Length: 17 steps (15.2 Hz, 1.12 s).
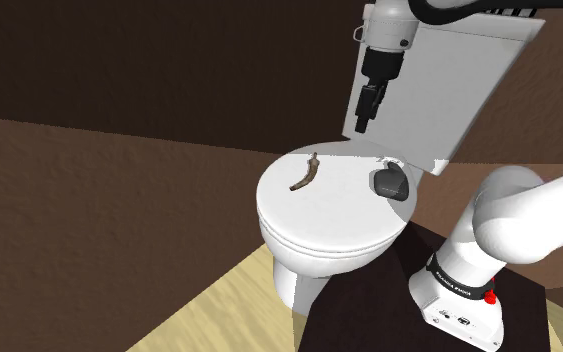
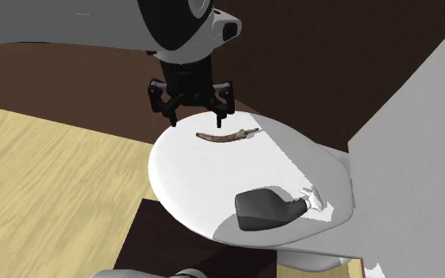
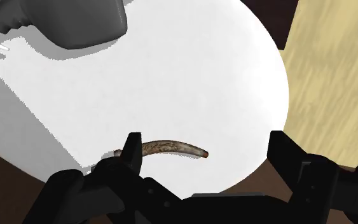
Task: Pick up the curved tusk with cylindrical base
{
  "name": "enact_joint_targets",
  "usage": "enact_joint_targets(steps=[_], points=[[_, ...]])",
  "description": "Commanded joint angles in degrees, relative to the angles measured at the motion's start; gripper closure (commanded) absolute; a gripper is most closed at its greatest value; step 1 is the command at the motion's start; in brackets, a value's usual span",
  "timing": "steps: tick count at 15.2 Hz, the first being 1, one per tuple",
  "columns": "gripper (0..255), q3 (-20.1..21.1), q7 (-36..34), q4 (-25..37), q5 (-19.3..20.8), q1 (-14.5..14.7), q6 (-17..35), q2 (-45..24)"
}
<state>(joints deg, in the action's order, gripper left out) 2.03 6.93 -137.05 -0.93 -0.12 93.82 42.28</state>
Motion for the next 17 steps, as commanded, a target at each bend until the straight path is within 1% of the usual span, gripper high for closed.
enact_joint_targets(steps=[1, 5, 9, 13, 17], points=[[0, 0.0, 0.0, 0.0, 0.0, 0.0, 0.0, 0.0], [0, 4.4, -14.8, -0.9, -1.9, -4.1, 6.9, -6.7], [0, 7.9, -29.4, -0.5, -2.8, -8.2, 13.3, -14.4], [0, 10.5, -43.8, 0.7, -2.5, -12.2, 19.1, -22.5], [0, 11.7, -57.9, 2.4, -1.3, -15.8, 24.3, -30.4]])
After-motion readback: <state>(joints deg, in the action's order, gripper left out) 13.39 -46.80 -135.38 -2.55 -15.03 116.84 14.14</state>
